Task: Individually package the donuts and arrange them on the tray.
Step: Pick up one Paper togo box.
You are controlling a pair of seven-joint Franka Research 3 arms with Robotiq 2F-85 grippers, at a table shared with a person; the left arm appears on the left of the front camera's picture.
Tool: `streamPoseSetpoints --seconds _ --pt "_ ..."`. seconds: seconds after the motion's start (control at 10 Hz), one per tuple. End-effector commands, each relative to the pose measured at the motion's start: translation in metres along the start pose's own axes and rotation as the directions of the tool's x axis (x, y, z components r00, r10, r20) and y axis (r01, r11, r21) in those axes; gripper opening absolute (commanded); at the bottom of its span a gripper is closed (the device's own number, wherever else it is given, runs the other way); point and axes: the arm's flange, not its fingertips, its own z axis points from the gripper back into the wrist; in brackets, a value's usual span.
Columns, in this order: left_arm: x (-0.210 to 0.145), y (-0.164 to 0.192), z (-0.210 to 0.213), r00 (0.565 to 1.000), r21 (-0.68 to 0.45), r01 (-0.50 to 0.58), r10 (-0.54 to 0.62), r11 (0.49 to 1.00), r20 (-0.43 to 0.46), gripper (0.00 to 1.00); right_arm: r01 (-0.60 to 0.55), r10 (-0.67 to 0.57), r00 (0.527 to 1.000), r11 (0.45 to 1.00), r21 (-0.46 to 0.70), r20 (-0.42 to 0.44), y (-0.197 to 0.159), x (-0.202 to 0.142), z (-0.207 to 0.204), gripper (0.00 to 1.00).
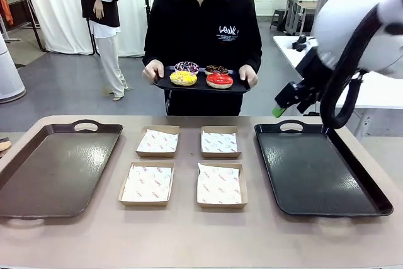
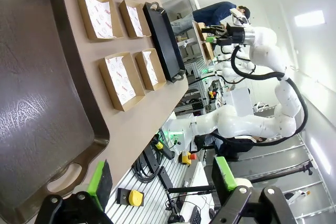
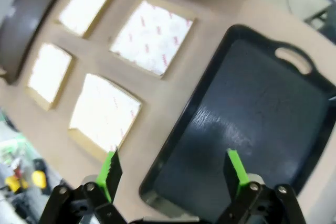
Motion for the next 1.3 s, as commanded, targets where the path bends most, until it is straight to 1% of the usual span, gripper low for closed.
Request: streamPoseSetpoints --seconds 0.0,0.1,0.2,0.3,1.2 --pt "-0.001 -0.001 0.001 1.0 -0.013 0.008 -0.008 1.0 0.01 1.0 0.078 -0.078 0.997 0.996 -0.053 -0.005 0.006 0.014 -0.03 1.0" --pt "-0.001 -0.001 0.001 1.0 -0.013 0.008 -0.008 1.0 0.01 1.0 0.098 -0.098 0.995 0.995 -0.02 0.021 0.005 0.012 -0.038 1.0" --pt "-0.001 -0.001 0.001 1.0 -0.013 0.008 -0.008 1.0 0.01 1.0 0.083 -0.089 0.99 0.995 0.063 0.107 0.003 0.01 -0.041 1.0" --pt "-0.001 -0.001 0.001 1.0 -0.013 0.008 -0.008 1.0 0.01 1.0 0.051 -0.052 0.999 0.998 -0.027 -0.004 0.005 0.009 -0.032 1.0" --pt "-0.001 -0.001 0.001 1.0 -0.013 0.008 -0.008 1.0 0.01 1.0 0.051 -0.052 0.999 0.998 -0.027 -0.004 0.005 0.009 -0.032 1.0"
